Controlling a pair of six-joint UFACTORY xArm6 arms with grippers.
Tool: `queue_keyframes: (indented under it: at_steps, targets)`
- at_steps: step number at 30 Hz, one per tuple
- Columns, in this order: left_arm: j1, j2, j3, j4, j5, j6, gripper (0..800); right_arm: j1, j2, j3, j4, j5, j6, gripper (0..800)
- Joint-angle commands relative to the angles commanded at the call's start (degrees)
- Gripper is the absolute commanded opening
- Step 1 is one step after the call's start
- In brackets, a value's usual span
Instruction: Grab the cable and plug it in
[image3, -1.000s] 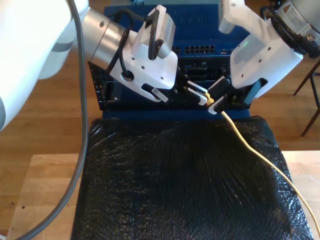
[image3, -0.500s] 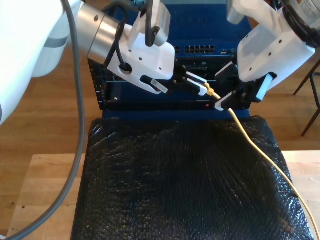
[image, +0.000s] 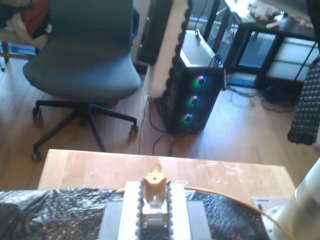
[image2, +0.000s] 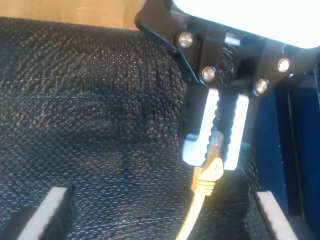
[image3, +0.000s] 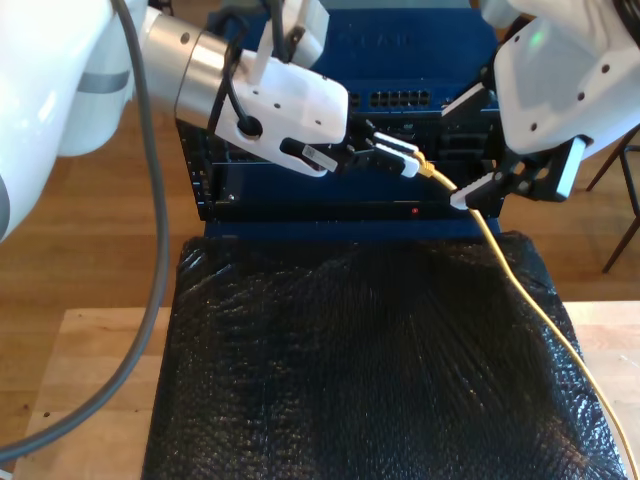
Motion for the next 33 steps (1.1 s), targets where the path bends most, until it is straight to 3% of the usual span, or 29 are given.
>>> queue_keyframes:
  at_steps: [13, 25, 33]
  targets:
    - [3.52, 3.78, -0.88, -5.45, 9.14, -3.52, 3, 0.18, -0.18, -0.44, 0.26, -0.79, -12.31, 800]
    - [4.92, 4.84, -0.79, -8.79, 13.19, -6.42, 3, 0.18, -4.75, 1.58, 4.48, -1.23, -13.54, 799]
    - [6.07, 6.59, -0.79, -9.76, 16.53, -10.90, 3, 0.26, -9.05, 6.77, 4.48, -10.20, -15.65, 799]
